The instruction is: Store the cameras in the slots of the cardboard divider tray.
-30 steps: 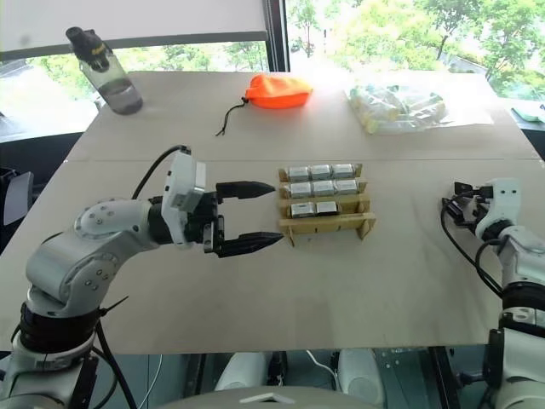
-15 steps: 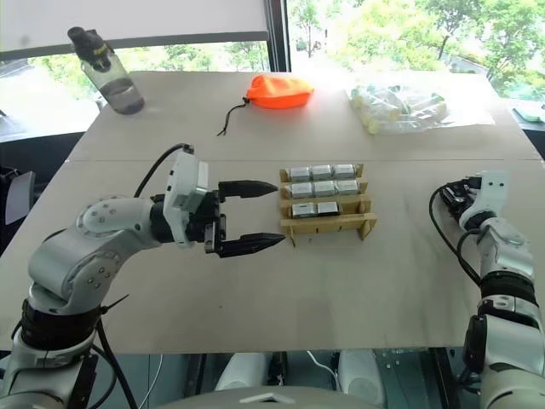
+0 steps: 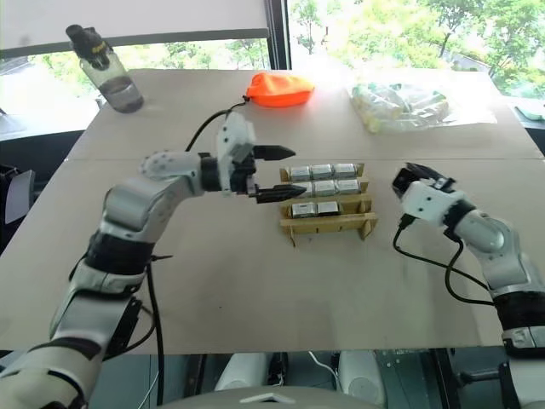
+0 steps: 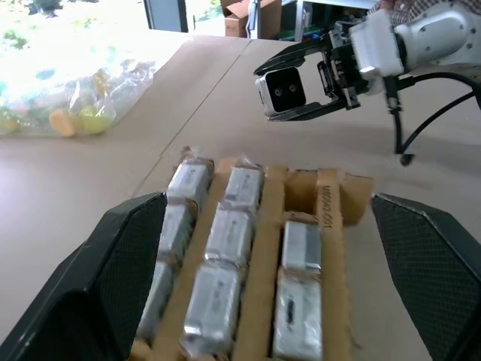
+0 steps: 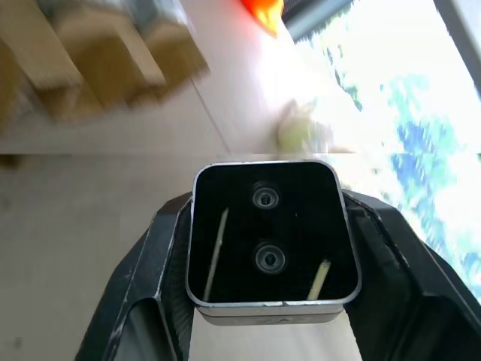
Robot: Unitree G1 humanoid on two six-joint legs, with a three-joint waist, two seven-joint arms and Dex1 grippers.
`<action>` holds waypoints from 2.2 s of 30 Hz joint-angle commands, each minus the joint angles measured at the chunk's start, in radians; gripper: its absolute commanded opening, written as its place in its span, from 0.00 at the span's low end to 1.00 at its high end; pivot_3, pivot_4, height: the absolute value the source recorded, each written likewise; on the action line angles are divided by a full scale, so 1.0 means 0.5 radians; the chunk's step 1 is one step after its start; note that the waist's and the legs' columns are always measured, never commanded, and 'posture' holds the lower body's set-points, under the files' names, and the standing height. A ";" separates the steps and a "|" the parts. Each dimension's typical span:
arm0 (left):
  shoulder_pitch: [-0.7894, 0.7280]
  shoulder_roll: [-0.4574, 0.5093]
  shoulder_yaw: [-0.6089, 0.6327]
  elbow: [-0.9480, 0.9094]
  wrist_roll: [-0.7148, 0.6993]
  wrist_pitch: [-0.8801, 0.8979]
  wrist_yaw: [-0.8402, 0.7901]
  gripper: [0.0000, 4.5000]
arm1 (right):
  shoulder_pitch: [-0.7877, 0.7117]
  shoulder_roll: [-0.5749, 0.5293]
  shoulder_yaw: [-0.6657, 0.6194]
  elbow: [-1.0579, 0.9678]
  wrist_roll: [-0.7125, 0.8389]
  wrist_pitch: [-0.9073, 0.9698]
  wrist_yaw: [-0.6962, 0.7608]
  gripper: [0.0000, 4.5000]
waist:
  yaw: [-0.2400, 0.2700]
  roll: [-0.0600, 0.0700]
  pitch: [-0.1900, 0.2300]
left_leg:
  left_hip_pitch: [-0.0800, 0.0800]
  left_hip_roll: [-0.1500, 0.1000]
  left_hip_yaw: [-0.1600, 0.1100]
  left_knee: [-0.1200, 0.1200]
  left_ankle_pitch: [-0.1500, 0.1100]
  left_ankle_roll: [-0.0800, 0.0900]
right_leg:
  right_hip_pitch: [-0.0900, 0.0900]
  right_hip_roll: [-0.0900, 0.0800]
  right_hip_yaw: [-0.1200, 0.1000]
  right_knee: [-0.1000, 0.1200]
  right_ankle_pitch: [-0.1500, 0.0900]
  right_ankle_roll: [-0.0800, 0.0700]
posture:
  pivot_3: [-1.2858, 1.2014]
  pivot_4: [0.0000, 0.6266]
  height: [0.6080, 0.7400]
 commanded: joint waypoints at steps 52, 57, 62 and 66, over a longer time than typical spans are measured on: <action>-0.574 -0.494 -0.075 0.633 0.342 -0.152 -0.412 0.17 | 0.536 0.109 -0.219 -0.622 0.845 0.162 -0.188 1.00 | 0.061 -0.001 0.002 | -0.032 -0.001 -0.019 0.009 0.001 0.000 | -0.005 -0.002 -0.036 -0.015 0.001 -0.001 | 0.52 0.24 0.89; -0.552 -0.546 -0.101 0.608 0.371 -0.159 -0.328 0.17 | 1.296 0.018 -0.428 -1.121 1.656 0.761 0.204 1.00 | 0.070 0.000 0.002 | -0.032 -0.002 -0.030 0.009 0.001 0.000 | 0.001 -0.004 -0.044 -0.018 0.001 -0.001 | 0.52 0.24 0.89; -0.486 -0.617 -0.147 0.574 0.380 -0.163 -0.300 0.17 | 1.694 0.142 -0.572 -1.235 2.024 0.870 0.574 1.00 | 0.053 -0.001 0.002 | -0.026 -0.002 -0.038 0.010 0.000 0.002 | 0.004 -0.002 -0.040 -0.017 0.001 -0.001 | 0.52 0.24 0.89; -0.409 -0.679 -0.187 0.521 0.397 -0.146 -0.272 0.17 | 1.770 0.227 -0.624 -1.180 2.034 0.836 0.796 1.00 | 0.057 -0.001 0.002 | -0.025 -0.001 -0.039 0.011 0.000 0.002 | 0.005 0.000 -0.039 -0.016 0.001 -0.001 | 0.52 0.24 0.89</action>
